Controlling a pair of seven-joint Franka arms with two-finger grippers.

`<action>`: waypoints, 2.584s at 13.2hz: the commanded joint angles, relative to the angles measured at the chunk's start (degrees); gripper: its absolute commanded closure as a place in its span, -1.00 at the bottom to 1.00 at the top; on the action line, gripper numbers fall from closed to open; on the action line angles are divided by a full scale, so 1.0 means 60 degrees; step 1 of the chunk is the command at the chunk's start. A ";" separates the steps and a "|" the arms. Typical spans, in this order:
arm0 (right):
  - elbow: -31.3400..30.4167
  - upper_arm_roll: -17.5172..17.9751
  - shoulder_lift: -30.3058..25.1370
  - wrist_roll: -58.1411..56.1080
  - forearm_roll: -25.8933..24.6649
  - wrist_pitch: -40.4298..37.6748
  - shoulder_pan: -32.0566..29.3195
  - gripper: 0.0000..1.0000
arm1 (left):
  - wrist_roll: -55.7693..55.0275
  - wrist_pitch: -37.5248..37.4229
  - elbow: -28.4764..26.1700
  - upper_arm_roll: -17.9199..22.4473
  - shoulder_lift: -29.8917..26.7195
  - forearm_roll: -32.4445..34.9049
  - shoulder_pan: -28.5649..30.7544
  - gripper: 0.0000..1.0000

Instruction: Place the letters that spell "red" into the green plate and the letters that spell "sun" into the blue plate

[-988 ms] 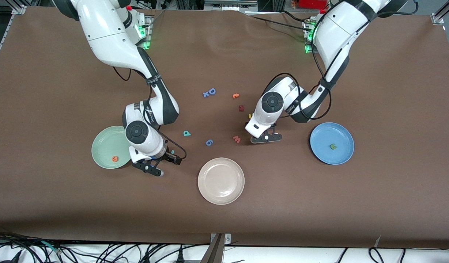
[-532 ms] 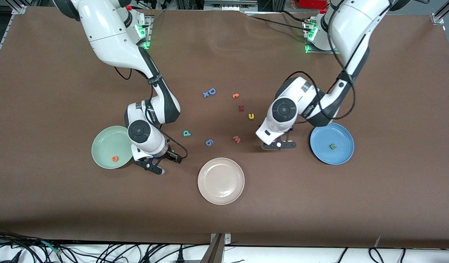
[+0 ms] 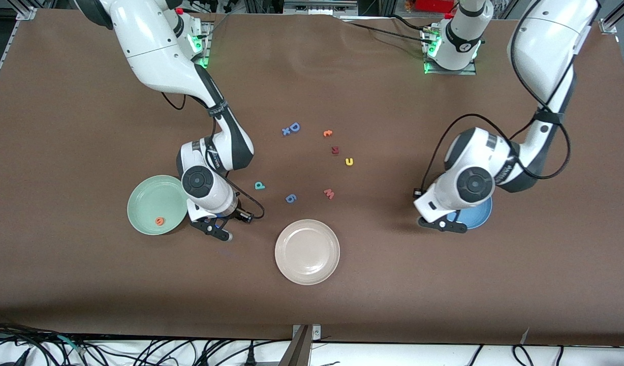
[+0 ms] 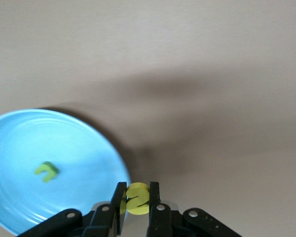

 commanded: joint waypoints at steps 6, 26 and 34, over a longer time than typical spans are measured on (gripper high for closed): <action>-0.0405 0.0068 -0.0338 0.0073 0.0100 -0.0499 -0.0042 0.70 | 0.0640 0.0025 -0.0336 -0.0057 0.0652 0.0906 0.0841 0.63; 0.0009 -0.2569 -0.1201 -0.6589 0.0041 -0.4501 -0.0614 0.76 | -0.1960 -0.1293 -0.0422 -0.3000 0.0037 0.0803 0.0609 -1.00; -0.3291 -0.2672 -0.2565 -0.7208 0.0071 -0.0792 -0.0614 0.68 | -0.4910 0.0358 -0.1021 -0.3207 0.0667 0.0539 -0.0828 -1.00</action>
